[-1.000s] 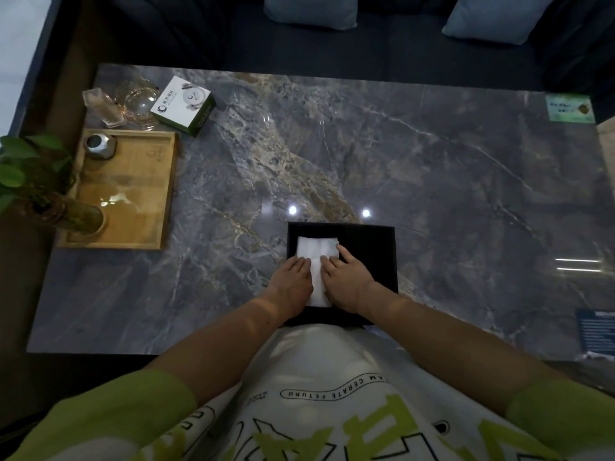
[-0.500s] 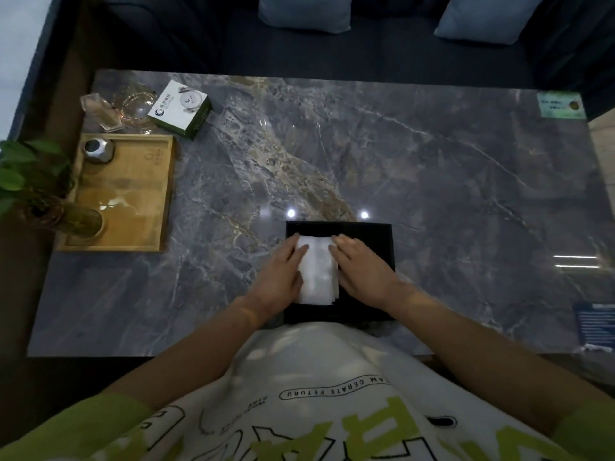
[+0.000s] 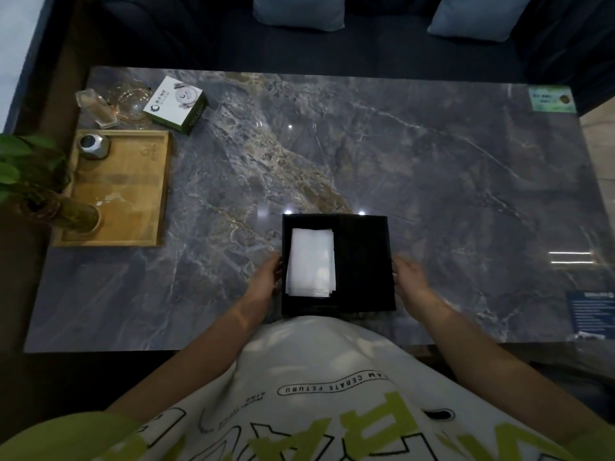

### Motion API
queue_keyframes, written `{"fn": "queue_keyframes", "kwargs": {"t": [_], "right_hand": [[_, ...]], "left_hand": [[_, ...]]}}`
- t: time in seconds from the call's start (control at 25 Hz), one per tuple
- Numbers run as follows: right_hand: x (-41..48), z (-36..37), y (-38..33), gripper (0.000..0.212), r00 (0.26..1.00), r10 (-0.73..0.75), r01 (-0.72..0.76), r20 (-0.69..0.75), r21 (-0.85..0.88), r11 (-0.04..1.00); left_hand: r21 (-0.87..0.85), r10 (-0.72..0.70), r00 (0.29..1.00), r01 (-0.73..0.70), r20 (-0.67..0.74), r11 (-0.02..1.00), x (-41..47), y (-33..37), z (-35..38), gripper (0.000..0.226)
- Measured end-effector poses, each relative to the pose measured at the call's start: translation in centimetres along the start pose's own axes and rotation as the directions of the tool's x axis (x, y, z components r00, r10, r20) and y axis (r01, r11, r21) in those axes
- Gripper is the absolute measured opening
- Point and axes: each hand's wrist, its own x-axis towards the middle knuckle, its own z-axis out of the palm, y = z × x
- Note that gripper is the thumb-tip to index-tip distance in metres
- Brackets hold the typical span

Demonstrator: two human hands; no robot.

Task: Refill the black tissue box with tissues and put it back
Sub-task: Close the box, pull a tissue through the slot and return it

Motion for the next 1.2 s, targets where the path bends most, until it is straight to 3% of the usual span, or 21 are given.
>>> {"fn": "queue_keyframes", "kwargs": {"t": [0.24,0.44,0.64,0.88,1.12,1.2], "right_hand": [[-0.5,-1.5,-0.2,0.036,0.999,0.014,-0.02,0.04,0.157,0.987],[-1.1,-3.1,-0.6,0.032,0.98,-0.015,-0.049,0.197,0.316,0.948],[-2.0,-1.4,-1.8,0.02,0.926,-0.089,-0.046,0.366,0.345,0.938],[-2.2,2.1,-2.5,0.017,0.905,-0.072,0.015,0.419,0.138,0.99],[-1.5,4.6,-1.4,0.057,0.928,-0.059,0.096,0.368,-0.083,0.992],[-1.2,5.4,-0.9,0.058,0.933,-0.02,0.066,0.358,-0.115,0.991]], "left_hand": [[-0.077,-0.043,0.994,0.05,0.097,0.996,0.4,-0.4,-0.7,0.063],[-0.123,-0.072,0.99,0.087,0.121,0.988,0.6,-0.5,-1.2,0.072],[-0.186,-0.077,0.989,0.1,0.126,0.977,0.5,-0.7,-1.5,0.073],[-0.209,-0.107,0.987,0.131,0.123,0.969,0.2,-0.6,-1.8,0.074],[-0.179,-0.168,0.977,0.189,0.129,0.965,0.0,-0.9,-2.3,0.073],[-0.181,-0.181,0.974,0.204,0.135,0.962,0.0,-0.9,-2.6,0.075]]}}
